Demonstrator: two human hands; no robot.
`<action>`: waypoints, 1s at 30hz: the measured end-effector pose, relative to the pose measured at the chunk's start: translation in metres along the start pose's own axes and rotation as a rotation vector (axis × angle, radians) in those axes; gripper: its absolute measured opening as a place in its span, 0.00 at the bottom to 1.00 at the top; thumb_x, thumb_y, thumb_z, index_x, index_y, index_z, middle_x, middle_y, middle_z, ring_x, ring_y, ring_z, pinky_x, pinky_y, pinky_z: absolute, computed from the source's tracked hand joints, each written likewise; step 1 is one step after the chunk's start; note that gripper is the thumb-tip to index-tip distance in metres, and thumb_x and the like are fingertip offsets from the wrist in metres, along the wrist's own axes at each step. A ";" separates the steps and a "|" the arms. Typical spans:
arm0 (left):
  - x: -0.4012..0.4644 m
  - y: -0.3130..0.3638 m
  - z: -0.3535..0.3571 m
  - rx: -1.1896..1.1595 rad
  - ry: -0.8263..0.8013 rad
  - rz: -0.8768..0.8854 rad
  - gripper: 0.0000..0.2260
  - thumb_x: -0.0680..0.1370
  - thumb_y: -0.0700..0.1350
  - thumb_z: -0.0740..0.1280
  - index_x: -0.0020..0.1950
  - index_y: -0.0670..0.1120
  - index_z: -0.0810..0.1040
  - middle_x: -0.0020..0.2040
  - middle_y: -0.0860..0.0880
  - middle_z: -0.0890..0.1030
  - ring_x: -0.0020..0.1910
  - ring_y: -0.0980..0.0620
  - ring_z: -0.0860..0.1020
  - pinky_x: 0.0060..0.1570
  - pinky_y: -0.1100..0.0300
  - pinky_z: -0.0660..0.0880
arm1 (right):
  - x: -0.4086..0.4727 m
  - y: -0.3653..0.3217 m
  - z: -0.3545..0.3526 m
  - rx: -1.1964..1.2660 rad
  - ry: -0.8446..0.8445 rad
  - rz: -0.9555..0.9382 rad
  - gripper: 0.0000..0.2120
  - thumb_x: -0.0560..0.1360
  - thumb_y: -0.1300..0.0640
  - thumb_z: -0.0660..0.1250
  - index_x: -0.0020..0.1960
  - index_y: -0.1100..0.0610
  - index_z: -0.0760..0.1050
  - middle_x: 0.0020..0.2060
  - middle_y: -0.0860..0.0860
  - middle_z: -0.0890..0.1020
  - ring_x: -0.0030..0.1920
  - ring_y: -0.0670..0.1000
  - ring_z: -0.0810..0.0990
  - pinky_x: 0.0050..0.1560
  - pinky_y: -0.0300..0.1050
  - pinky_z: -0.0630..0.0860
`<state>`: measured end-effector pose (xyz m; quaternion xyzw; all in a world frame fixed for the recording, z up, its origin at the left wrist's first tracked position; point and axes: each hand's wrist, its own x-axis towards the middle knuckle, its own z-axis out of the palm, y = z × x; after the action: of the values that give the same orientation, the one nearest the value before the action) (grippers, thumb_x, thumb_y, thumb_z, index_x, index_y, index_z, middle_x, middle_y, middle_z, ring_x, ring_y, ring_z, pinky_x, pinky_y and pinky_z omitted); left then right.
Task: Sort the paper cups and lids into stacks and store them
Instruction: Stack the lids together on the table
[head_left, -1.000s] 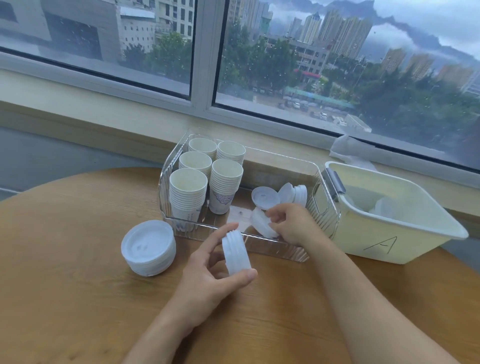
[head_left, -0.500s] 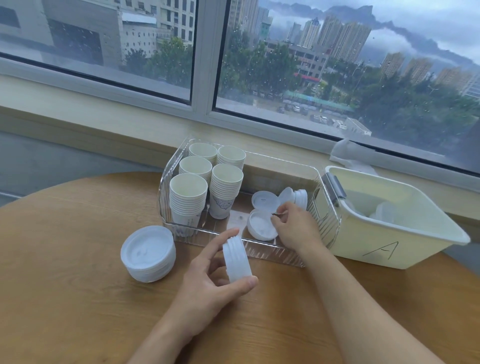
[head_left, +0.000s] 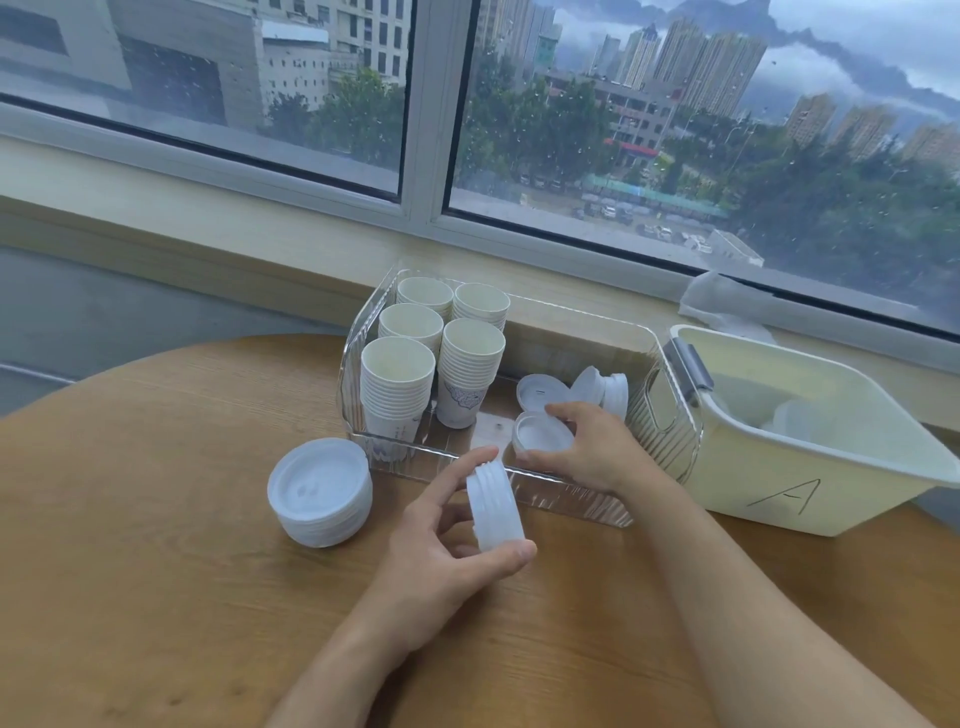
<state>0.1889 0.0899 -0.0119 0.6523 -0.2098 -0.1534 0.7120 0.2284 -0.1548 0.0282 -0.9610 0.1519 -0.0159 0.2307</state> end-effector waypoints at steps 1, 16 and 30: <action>0.000 0.000 0.000 0.000 0.000 -0.004 0.36 0.65 0.45 0.83 0.69 0.67 0.77 0.57 0.61 0.84 0.56 0.58 0.83 0.51 0.63 0.80 | 0.000 0.001 0.000 0.004 0.010 0.000 0.49 0.65 0.31 0.79 0.79 0.51 0.70 0.76 0.48 0.73 0.75 0.51 0.72 0.76 0.52 0.69; -0.001 0.002 -0.001 -0.013 -0.014 -0.016 0.36 0.68 0.42 0.84 0.70 0.66 0.76 0.58 0.61 0.84 0.56 0.56 0.84 0.53 0.61 0.81 | -0.007 -0.001 -0.001 0.043 0.059 -0.071 0.32 0.69 0.33 0.77 0.68 0.44 0.76 0.65 0.45 0.80 0.61 0.49 0.79 0.63 0.51 0.78; 0.000 0.005 -0.004 -0.285 -0.037 -0.045 0.33 0.67 0.44 0.81 0.71 0.60 0.79 0.63 0.51 0.84 0.60 0.54 0.83 0.55 0.56 0.81 | -0.077 -0.016 -0.024 0.641 0.051 -0.440 0.34 0.70 0.53 0.82 0.73 0.48 0.73 0.68 0.49 0.80 0.70 0.54 0.78 0.68 0.57 0.75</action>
<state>0.1903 0.0941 -0.0070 0.5462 -0.1843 -0.2094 0.7898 0.1570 -0.1287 0.0602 -0.8491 -0.0651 -0.1354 0.5065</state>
